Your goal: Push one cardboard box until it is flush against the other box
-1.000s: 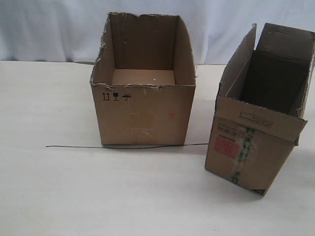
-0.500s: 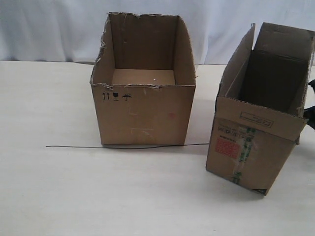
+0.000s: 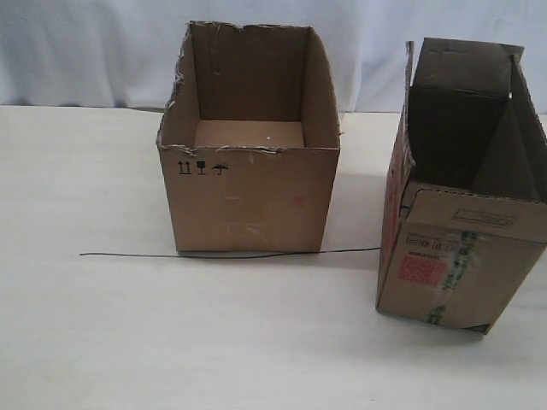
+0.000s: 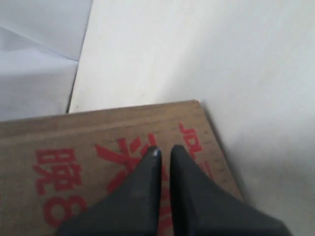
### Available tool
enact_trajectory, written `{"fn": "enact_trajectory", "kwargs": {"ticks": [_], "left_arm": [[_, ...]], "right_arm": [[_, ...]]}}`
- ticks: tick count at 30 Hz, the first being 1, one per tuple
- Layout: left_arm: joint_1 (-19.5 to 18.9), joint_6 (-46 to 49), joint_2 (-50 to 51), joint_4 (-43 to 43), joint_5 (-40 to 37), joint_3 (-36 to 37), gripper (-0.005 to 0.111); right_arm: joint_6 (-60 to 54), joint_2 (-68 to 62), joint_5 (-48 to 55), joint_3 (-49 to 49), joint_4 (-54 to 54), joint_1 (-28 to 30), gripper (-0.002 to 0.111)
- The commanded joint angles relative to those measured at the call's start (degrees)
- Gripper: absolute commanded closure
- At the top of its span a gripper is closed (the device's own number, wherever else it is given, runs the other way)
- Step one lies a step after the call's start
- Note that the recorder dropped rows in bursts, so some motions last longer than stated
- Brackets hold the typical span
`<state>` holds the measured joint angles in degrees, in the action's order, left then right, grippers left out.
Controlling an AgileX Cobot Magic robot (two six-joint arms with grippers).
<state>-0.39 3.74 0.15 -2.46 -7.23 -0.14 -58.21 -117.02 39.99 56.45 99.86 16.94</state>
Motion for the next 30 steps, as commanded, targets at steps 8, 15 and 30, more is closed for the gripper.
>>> {"fn": "enact_trajectory", "kwargs": {"ticks": [8, 15, 30], "left_arm": [[0.4, -0.2, -0.1, 0.1, 0.3, 0.1, 0.107], [0.4, -0.2, -0.1, 0.1, 0.3, 0.1, 0.107], [0.4, -0.2, -0.1, 0.1, 0.3, 0.1, 0.107]], "right_arm": [[-0.4, -3.8, 6.8, 4.6, 0.1, -0.3, 0.103], [0.4, -5.4, 2.8, 6.8, 0.1, -2.1, 0.103], [3.5, 44.2, -4.5, -8.9, -28.6, 13.3, 0.103]]}}
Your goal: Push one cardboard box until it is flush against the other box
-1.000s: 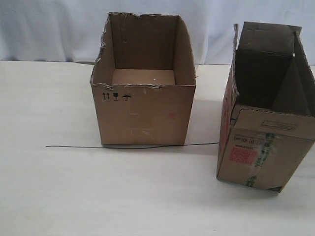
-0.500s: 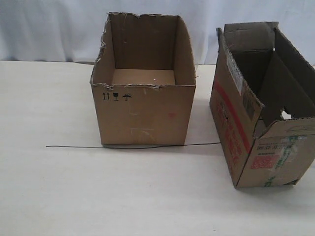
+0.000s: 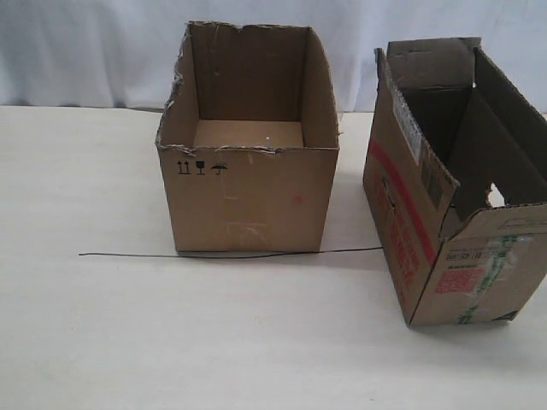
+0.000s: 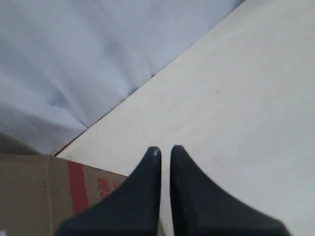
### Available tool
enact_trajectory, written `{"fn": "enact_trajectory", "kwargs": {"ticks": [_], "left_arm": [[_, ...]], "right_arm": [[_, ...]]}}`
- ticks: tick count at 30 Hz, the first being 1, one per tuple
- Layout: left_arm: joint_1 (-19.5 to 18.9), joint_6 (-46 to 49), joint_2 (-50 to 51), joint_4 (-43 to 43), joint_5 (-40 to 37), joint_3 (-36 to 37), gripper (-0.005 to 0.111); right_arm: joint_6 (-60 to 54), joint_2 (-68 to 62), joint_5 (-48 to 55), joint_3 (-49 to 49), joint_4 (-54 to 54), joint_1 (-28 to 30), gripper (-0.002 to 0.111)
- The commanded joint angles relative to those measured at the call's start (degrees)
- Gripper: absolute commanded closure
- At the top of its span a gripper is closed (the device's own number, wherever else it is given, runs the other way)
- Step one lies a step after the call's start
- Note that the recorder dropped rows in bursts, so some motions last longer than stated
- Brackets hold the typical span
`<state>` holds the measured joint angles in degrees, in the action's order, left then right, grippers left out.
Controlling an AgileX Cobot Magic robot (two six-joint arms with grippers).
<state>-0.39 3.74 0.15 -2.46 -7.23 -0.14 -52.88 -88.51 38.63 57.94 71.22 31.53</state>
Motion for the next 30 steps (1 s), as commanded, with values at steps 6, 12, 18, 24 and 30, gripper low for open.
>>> {"fn": "enact_trajectory", "kwargs": {"ticks": [6, 12, 18, 24, 30], "left_arm": [[0.4, -0.2, -0.1, 0.1, 0.3, 0.1, 0.107], [0.4, -0.2, -0.1, 0.1, 0.3, 0.1, 0.107], [0.4, -0.2, -0.1, 0.1, 0.3, 0.1, 0.107], [0.4, -0.2, -0.1, 0.1, 0.3, 0.1, 0.107], [0.4, -0.2, -0.1, 0.1, 0.3, 0.1, 0.107]], "right_arm": [[13.4, 42.1, -7.8, -24.6, -26.3, -13.5, 0.103], [41.6, 54.5, 4.7, -23.9, -63.1, -29.8, 0.103], [42.6, 63.2, 10.3, -27.9, -61.0, -38.8, 0.103], [35.4, 57.2, -0.2, -33.6, -53.5, -41.7, 0.103], [33.7, 45.0, -2.0, -33.6, -55.5, -41.7, 0.103]]}}
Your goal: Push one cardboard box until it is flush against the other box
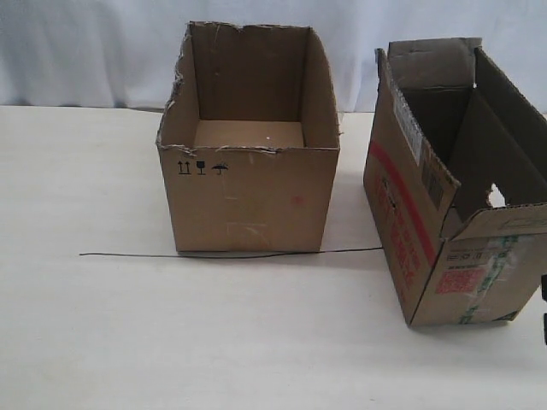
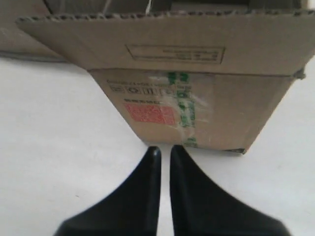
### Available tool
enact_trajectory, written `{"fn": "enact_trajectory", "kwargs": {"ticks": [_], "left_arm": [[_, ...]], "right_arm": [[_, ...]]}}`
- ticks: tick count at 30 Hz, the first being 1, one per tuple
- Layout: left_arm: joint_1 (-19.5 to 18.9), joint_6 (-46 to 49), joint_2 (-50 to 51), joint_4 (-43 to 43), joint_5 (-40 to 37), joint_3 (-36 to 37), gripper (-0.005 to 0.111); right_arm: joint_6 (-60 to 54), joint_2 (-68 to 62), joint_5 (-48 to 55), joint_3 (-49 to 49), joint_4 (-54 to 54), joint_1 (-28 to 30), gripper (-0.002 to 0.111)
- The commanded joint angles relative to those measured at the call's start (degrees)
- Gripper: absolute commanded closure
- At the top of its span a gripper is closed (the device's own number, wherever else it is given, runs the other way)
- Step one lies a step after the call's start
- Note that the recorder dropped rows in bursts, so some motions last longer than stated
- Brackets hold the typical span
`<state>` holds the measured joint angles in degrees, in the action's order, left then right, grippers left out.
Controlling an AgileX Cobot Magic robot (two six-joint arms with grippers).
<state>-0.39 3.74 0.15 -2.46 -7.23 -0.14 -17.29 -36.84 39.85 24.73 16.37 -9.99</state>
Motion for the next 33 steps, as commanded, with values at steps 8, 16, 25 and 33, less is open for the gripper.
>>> {"fn": "enact_trajectory", "kwargs": {"ticks": [8, 16, 25, 33], "left_arm": [[0.4, -0.2, -0.1, 0.1, 0.3, 0.1, 0.107], [0.4, -0.2, -0.1, 0.1, 0.3, 0.1, 0.107], [0.4, -0.2, -0.1, 0.1, 0.3, 0.1, 0.107], [0.4, -0.2, -0.1, 0.1, 0.3, 0.1, 0.107]], "right_arm": [[-7.5, -17.8, -13.1, 1.3, 3.9, -0.2, 0.103], [-10.7, -25.6, -22.4, 1.3, 7.6, -0.2, 0.103], [-18.0, -34.4, -26.3, 5.1, 16.9, -0.2, 0.103], [-20.0, -42.6, -26.4, 11.0, 19.3, -0.2, 0.103]]}}
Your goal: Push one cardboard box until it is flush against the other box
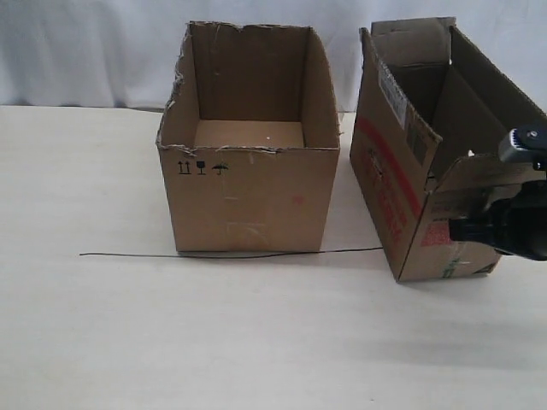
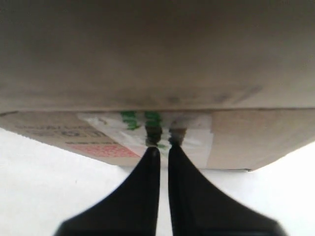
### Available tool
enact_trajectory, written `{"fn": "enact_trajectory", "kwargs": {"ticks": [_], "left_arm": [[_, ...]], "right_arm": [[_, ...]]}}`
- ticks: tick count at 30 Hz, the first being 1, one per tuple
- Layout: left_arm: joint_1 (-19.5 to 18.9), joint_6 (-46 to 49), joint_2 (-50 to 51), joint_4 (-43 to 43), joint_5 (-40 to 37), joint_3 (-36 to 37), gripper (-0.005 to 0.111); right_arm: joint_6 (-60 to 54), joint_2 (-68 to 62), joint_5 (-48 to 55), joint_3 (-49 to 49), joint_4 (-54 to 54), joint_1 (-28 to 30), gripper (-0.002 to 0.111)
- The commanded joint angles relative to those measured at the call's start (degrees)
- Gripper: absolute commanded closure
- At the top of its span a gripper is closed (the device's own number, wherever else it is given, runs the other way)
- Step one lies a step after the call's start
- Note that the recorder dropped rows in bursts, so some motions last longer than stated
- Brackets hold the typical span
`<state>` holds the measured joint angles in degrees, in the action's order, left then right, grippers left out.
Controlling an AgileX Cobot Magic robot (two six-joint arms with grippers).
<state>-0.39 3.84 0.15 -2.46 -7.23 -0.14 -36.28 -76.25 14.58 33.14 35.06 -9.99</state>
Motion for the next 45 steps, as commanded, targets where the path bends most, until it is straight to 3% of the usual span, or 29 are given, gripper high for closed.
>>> {"fn": "enact_trajectory", "kwargs": {"ticks": [1, 16, 22, 28, 32, 35, 39, 41, 45], "left_arm": [[0.4, -0.3, -0.1, 0.1, 0.3, 0.1, 0.107], [0.4, -0.3, -0.1, 0.1, 0.3, 0.1, 0.107], [0.4, -0.3, -0.1, 0.1, 0.3, 0.1, 0.107], [0.4, -0.3, -0.1, 0.1, 0.3, 0.1, 0.107], [0.4, -0.3, -0.1, 0.1, 0.3, 0.1, 0.107], [0.4, -0.3, -0.1, 0.1, 0.3, 0.1, 0.107], [0.4, -0.3, -0.1, 0.1, 0.3, 0.1, 0.107], [0.4, -0.3, -0.1, 0.1, 0.3, 0.1, 0.107], [0.4, -0.3, -0.1, 0.1, 0.3, 0.1, 0.107]], "right_arm": [[-1.0, -3.9, -1.2, 3.3, 0.7, -0.2, 0.103], [-1.0, -8.3, -1.3, 6.8, 2.0, -0.2, 0.103], [-1.0, -0.2, 13.4, 6.8, 1.7, -0.2, 0.103], [1.8, 18.1, 30.3, 7.8, 0.6, 0.0, 0.103], [13.4, 29.2, 29.2, 12.9, -9.7, 0.0, 0.103], [29.2, 31.7, 21.8, 18.1, -27.6, 0.0, 0.103], [46.8, 24.2, 20.1, 23.6, -52.3, 0.1, 0.103], [48.5, 18.7, 20.0, 25.9, -55.6, 1.5, 0.103], [48.6, 6.7, 19.2, 33.0, -52.7, 10.0, 0.103]]}}
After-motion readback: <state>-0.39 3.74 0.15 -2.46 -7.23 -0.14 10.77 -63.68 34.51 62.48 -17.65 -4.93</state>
